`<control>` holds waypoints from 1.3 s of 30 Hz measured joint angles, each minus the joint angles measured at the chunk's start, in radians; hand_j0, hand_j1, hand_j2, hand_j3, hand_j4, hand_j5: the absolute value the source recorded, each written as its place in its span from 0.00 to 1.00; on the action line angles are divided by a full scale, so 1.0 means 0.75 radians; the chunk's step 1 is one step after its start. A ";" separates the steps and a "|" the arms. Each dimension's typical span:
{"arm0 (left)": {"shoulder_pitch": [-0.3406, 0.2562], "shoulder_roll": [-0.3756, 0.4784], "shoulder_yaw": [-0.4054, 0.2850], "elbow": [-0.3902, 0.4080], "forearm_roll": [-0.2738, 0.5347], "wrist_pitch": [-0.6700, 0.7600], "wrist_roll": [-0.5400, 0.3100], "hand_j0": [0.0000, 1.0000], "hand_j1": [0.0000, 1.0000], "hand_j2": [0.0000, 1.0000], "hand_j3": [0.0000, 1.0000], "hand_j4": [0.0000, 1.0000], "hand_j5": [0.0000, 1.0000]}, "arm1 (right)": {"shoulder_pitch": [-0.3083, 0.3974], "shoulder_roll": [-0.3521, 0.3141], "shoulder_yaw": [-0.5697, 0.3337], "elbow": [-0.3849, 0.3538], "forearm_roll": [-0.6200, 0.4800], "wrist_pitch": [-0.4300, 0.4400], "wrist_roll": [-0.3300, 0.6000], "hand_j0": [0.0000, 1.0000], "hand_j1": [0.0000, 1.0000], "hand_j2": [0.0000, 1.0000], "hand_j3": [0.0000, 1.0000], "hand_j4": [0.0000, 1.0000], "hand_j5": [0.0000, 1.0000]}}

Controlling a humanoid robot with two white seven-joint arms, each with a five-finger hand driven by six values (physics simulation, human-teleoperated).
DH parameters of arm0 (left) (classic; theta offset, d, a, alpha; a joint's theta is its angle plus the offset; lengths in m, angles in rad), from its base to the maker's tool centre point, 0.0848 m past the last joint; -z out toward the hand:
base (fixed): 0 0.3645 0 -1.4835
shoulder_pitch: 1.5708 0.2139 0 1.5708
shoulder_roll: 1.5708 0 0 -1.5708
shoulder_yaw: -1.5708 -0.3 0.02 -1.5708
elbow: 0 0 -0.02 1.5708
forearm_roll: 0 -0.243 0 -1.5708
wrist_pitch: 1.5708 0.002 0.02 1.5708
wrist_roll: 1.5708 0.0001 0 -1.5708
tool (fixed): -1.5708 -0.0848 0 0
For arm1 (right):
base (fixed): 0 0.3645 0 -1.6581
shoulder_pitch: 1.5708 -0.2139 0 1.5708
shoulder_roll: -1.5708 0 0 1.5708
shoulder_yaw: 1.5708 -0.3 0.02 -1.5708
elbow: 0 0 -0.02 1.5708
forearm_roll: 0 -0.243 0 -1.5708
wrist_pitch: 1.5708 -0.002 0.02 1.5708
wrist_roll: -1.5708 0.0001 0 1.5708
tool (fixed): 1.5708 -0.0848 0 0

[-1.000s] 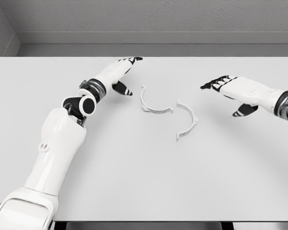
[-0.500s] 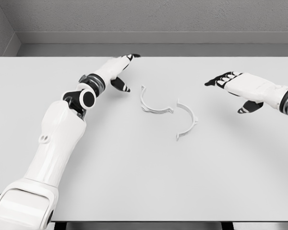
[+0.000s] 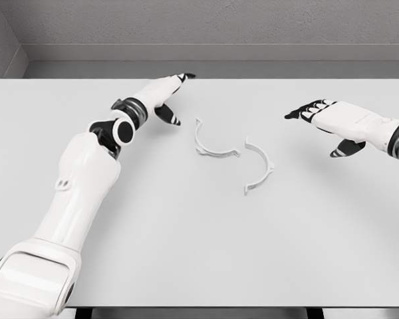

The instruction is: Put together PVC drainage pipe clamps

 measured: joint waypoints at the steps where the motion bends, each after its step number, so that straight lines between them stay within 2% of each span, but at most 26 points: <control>1: -0.006 0.000 -0.004 0.001 0.000 -0.001 0.000 1.00 1.00 1.00 1.00 1.00 1.00 | 0.000 0.000 0.000 -0.001 0.000 0.000 0.000 1.00 1.00 1.00 1.00 1.00 1.00; 8: -0.029 0.000 -0.051 0.013 0.006 -0.008 0.000 1.00 1.00 1.00 1.00 1.00 1.00 | 0.000 0.000 -0.001 -0.004 -0.004 -0.002 -0.001 1.00 1.00 1.00 1.00 1.00 1.00; 17: -0.029 0.000 -0.146 0.045 0.018 -0.004 0.096 1.00 1.00 1.00 1.00 1.00 1.00 | 0.000 -0.002 -0.001 -0.006 -0.004 -0.002 0.000 1.00 1.00 1.00 1.00 1.00 1.00; 39: -0.037 0.000 -0.321 0.035 0.047 -0.002 0.160 1.00 1.00 1.00 1.00 1.00 1.00 | 0.004 -0.002 0.001 -0.011 -0.007 -0.003 0.000 1.00 1.00 1.00 1.00 1.00 1.00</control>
